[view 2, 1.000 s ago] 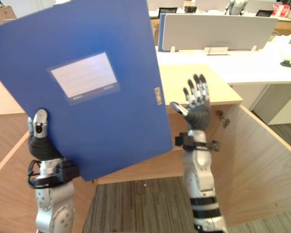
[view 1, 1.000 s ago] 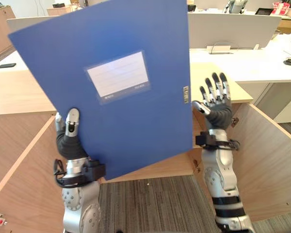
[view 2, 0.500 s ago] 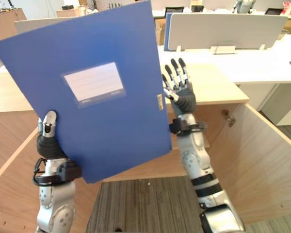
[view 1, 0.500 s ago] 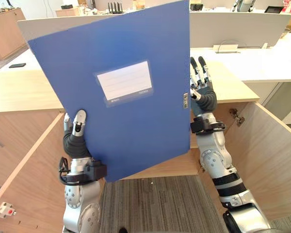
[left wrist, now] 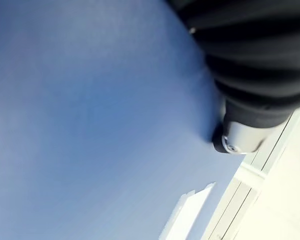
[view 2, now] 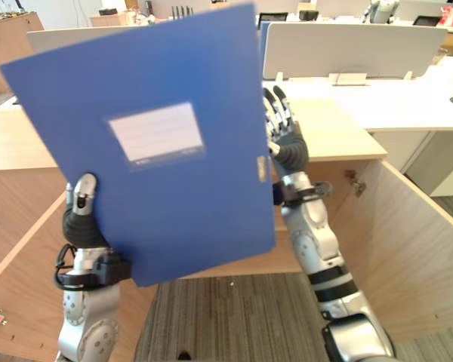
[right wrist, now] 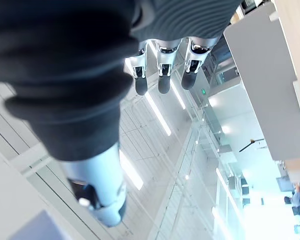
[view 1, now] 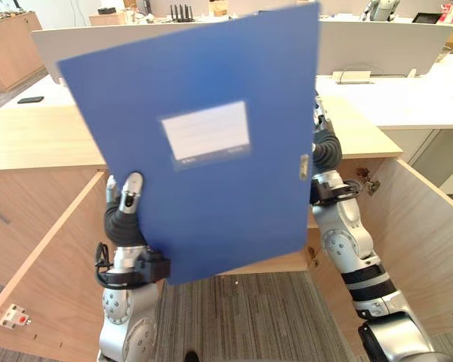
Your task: Walk over to the cabinet, pick up the folder, carry it to the office cabinet, place the folder inside the office cabinet, then close the office cabinet door
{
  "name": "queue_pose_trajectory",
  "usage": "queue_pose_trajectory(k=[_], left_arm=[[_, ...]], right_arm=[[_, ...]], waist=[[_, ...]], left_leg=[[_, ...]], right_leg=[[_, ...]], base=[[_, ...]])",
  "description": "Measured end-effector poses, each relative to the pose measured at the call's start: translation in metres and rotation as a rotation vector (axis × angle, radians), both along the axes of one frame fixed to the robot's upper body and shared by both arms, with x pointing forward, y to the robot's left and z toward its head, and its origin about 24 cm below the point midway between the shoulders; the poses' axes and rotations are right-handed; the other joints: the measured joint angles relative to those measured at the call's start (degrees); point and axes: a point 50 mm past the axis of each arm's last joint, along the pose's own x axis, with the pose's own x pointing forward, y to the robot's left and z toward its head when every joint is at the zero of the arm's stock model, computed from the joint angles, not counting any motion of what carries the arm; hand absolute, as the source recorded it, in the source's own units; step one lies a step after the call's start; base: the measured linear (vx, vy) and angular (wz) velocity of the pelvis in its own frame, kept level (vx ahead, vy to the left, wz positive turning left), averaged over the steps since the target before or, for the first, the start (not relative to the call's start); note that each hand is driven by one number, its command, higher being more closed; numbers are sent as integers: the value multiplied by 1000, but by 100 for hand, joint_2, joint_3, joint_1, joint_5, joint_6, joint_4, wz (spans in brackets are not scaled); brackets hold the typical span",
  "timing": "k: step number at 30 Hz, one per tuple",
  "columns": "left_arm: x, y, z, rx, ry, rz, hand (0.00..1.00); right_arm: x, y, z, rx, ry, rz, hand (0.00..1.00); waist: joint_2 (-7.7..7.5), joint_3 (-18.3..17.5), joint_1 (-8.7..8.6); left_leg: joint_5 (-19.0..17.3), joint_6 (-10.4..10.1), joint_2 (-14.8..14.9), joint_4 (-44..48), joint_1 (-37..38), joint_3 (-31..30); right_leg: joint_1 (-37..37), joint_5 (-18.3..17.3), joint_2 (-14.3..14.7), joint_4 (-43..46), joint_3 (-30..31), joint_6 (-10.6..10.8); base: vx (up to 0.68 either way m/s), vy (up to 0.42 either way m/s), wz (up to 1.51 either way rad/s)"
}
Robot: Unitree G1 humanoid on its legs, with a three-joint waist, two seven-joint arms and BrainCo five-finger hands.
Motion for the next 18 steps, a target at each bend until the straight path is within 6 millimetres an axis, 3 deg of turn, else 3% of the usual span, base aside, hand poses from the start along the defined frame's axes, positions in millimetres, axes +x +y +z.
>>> queue_pose_trajectory(k=[5, 8, 13, 18], left_arm=[[2, 14, -2, 52, 5, 98, 100], [1, 25, -2, 52, 5, 181, 100], [0, 34, -1, 65, 5, 259, 100], [-1, 36, 0, 95, 5, 313, 100]], right_arm=[[-8, -39, -8, -41, 14, -252, 0], [-13, -49, -3, -45, -13, -329, 0], [-20, -40, 3, -80, -69, -350, 0], [-25, -24, -5, -152, -73, -356, 0]], waist=[[31, -19, -32], [50, -33, -86], [47, -36, -87], [45, -38, -81]], left_leg=[[6, 6, -4, 0, -10, 0], [8, 3, 4, 1, -51, 4], [8, 3, 5, 4, -57, 11], [7, 2, 5, 3, -55, 14]], right_leg=[[0, 32, -3, -33, -2, 10], [0, 98, 16, -140, -1, 13], [9, 132, 20, -184, 4, 33], [8, 134, 19, -184, 6, 29]], base=[[0, 0, 0], [0, 0, 0], [0, 0, 0], [0, 0, 0]])
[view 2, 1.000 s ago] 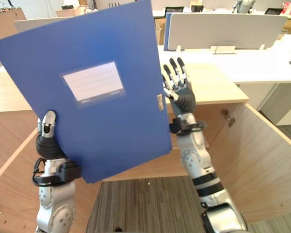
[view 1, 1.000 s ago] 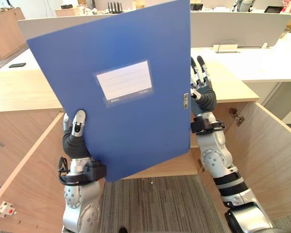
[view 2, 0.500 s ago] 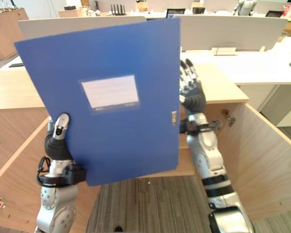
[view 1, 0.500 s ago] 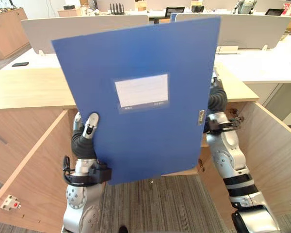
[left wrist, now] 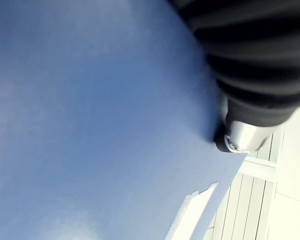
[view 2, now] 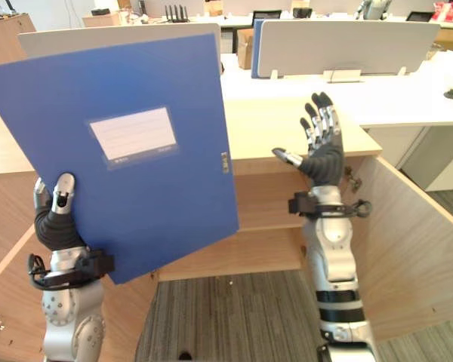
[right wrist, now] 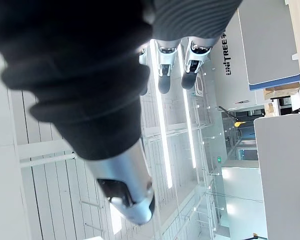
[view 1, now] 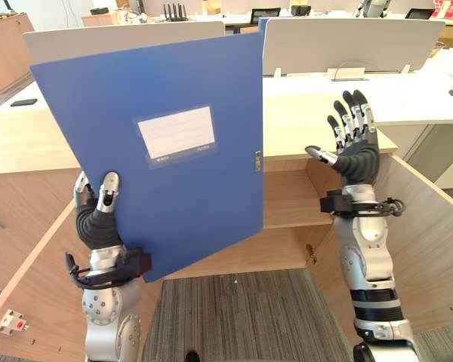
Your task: Walk over to the cabinet, pick up the folder, carry it to the office cabinet, place the folder inside the office cabinet, then close the office cabinet door
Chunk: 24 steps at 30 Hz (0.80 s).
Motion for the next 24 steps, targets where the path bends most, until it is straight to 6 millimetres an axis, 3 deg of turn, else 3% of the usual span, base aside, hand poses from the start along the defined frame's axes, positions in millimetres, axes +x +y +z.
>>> queue_pose_trajectory(k=[6, 9, 17, 24], left_arm=[[-1, 3, 1, 9, 1, 34, 100], [0, 2, 1, 15, 1, 35, 100], [4, -18, 2, -4, -15, -80, 100], [4, -17, 3, -13, -15, -106, 100]], right_arm=[[-2, 21, -14, -4, 55, 102, 0], [-6, 38, -22, 27, 84, 235, 0], [-9, 80, -42, 146, 188, 493, 0], [0, 87, -48, 143, 237, 510, 0]], waist=[[-4, -17, 0], [-5, -18, 2], [0, -50, 42], [-4, -159, 62]], left_leg=[[0, 0, 0, 0, 2, 5], [0, 0, 0, 0, 2, 5], [0, 0, -1, -1, 2, 5], [8, -3, 0, -1, 2, 1]], right_leg=[[0, 7, -2, -3, 4, -7], [0, 9, -2, -6, 4, -5], [0, 10, -2, -5, 4, -3], [0, 11, -1, 1, 3, -4]], base=[[0, 0, 0], [0, 0, 0], [0, 0, 0], [0, 0, 0]])
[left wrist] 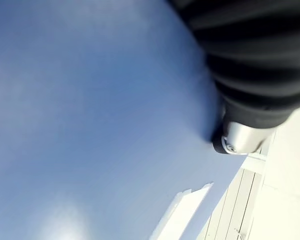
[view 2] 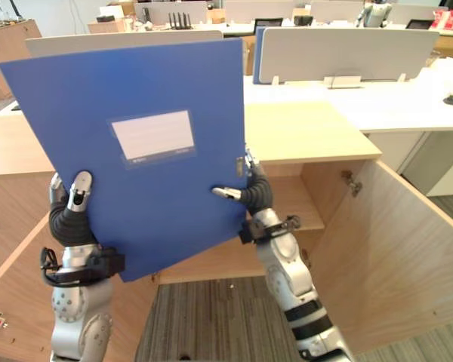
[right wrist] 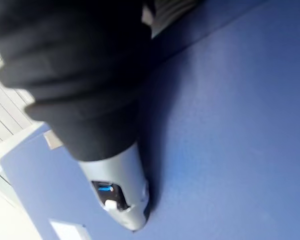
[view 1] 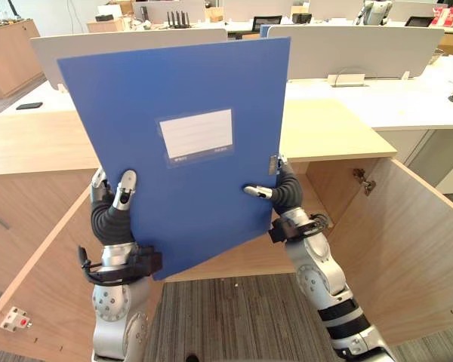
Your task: Walk over to the cabinet, pick up the folder, carry it to the office cabinet, place the folder inside the office cabinet, then close the office cabinet door
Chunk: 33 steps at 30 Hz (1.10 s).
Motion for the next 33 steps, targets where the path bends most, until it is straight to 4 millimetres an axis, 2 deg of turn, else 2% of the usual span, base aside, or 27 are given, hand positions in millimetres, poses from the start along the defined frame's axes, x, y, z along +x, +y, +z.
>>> queue_pose_trajectory(k=[4, 5, 10, 11, 17, 22, 24, 26, 27, 29, 30, 32, 33], left_arm=[[0, 0, 0, -13, -2, -13, 100], [0, 1, 0, -14, -2, -18, 100], [0, 3, 1, -32, -6, -36, 100], [-1, 4, 2, -42, -14, -40, 0], [-6, -1, 5, -82, -50, -116, 0], [-12, -10, -15, -71, 40, -262, 0], [-10, -10, -33, -50, 121, -317, 0], [-5, -10, -72, -24, 306, -418, 0], [-6, -11, -83, -12, 360, -447, 0], [-19, -15, -125, 34, 569, -561, 0], [-23, -16, -135, 49, 624, -589, 0], [-43, -15, -177, 108, 836, -670, 0], [-47, -14, -187, 115, 885, -676, 0]], right_arm=[[5, 3, 1, -33, -2, 13, 0], [6, 4, 2, -50, -5, 22, 100], [10, 6, 7, -136, -33, 76, 100], [11, 6, 10, -162, -48, 113, 100], [15, 0, 14, -151, 3, 195, 100], [12, -13, 1, -244, 93, 275, 100], [10, -21, -5, -301, 114, 290, 100], [1, -37, -20, -381, 156, 281, 100], [-2, -41, -25, -403, 171, 274, 100], [-15, -59, -43, -505, 225, 247, 100], [-18, -63, -46, -530, 232, 241, 100], [-30, -75, -52, -653, 214, 215, 100], [-32, -77, -51, -684, 195, 201, 100]], waist=[[-1, -5, 42], [-1, -5, 46], [-2, -5, 63], [-3, -6, 70], [-8, -8, 158], [-9, -14, 160], [-13, -19, 159], [-16, -22, 160], [-16, -22, 145], [-23, -17, 54], [-23, -16, 38], [-18, -17, -39], [-19, -16, -67]], left_leg=[[15, 9, -1, -2, 0, -11], [19, 9, 0, -2, 0, -13], [29, 4, 1, -2, -2, -18], [30, 3, 1, -2, -4, -19], [31, 1, 5, -2, -19, -31], [43, -14, 27, -2, -62, -49], [66, -23, 60, -2, -122, -53], [72, -29, 81, -2, -126, -54], [72, -29, 82, -3, -128, -49], [68, -33, 85, -3, -135, 3], [63, -35, 90, -4, -138, 22], [10, -70, 133, -7, -138, 102], [-5, -87, 151, -7, -137, 115]], right_leg=[[-2, -2, -1, 18, -5, -4], [-2, -4, -1, 22, -5, -7], [-7, -9, -1, 29, -5, -28], [-8, -9, -1, 29, -4, -29], [-17, -5, 4, 28, -4, -23], [-51, 3, 27, 32, 0, -10], [-127, 6, 56, 56, 4, -14], [-145, 6, 72, 71, 9, -14], [-151, 6, 73, 71, 15, -14], [-187, 6, 72, 75, 61, -12], [-202, 6, 72, 76, 81, -12], [-230, 9, 100, 37, 160, -8], [-234, 10, 108, 29, 174, -10]], base=[[0, 0, 0], [0, 0, 0], [0, 0, 0], [0, 0, 0], [0, 0, 0], [0, 0, 0], [0, 0, 0], [0, 0, 0], [-5, -5, -5], [2, 4, -10], [0, 7, -17], [-2, 5, -19], [-1, -2, -16]])
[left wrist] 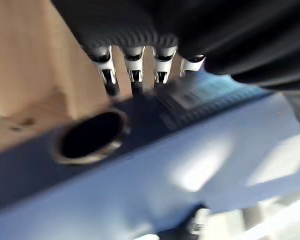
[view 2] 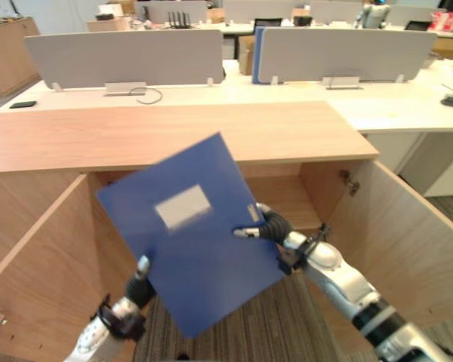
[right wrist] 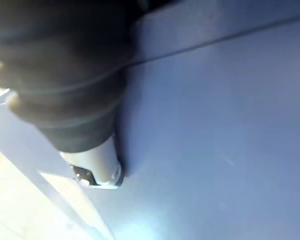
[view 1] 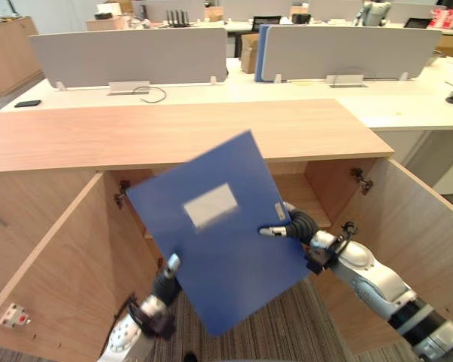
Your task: Walk over to the cabinet, pick up the folder, carry it to the office cabinet, place the folder inside the office cabinet, then close the office cabinet door
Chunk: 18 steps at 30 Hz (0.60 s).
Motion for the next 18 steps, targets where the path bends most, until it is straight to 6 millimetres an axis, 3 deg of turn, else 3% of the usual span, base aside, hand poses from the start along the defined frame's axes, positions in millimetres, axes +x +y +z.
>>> queue_pose_trajectory(k=[2, 4, 5, 8, 14, 18], left_arm=[[-19, 10, -40, 87, 187, 30, 0], [-34, 19, -64, 133, 314, 103, 0], [-42, 23, -75, 172, 369, 138, 0], [-57, 33, -89, 213, 457, 226, 0], [-108, 62, -115, 347, 703, 413, 0], [-132, 66, -120, 407, 787, 425, 0]], right_arm=[[-1, -11, 16, -68, -144, -65, 100], [0, -20, 34, -90, -283, -137, 100], [1, -26, 43, -141, -384, -196, 100], [1, -33, 44, -239, -458, -272, 100], [-8, -39, 0, -542, -396, -280, 100], [-12, -44, -28, -689, -322, -250, 100]], waist=[[5, -3, -71], [6, -6, -98], [4, -13, -106], [5, -45, -107], [-8, -55, -33], [-8, -51, 12]], left_leg=[[-21, -27, 33, 0, 4, 88], [-34, -43, 70, 0, 3, 164], [-52, -55, 77, 4, 4, 178], [-85, -60, 78, 5, 4, 177], [-125, -48, 44, 32, 3, 149], [-148, -54, 15, 32, 4, 52]], right_leg=[[-61, 4, 40, -2, 104, -17], [-102, 18, 74, -12, 178, -34], [-107, 31, 93, -24, 195, -28], [-105, 42, 97, -37, 197, -40], [-70, 41, 77, -126, 166, -41], [-20, 39, 57, -183, 120, -37]], base=[[2, -2, -23], [18, -4, -23], [25, -6, -13], [27, 2, -2], [52, 7, 0], [34, 13, 6]])
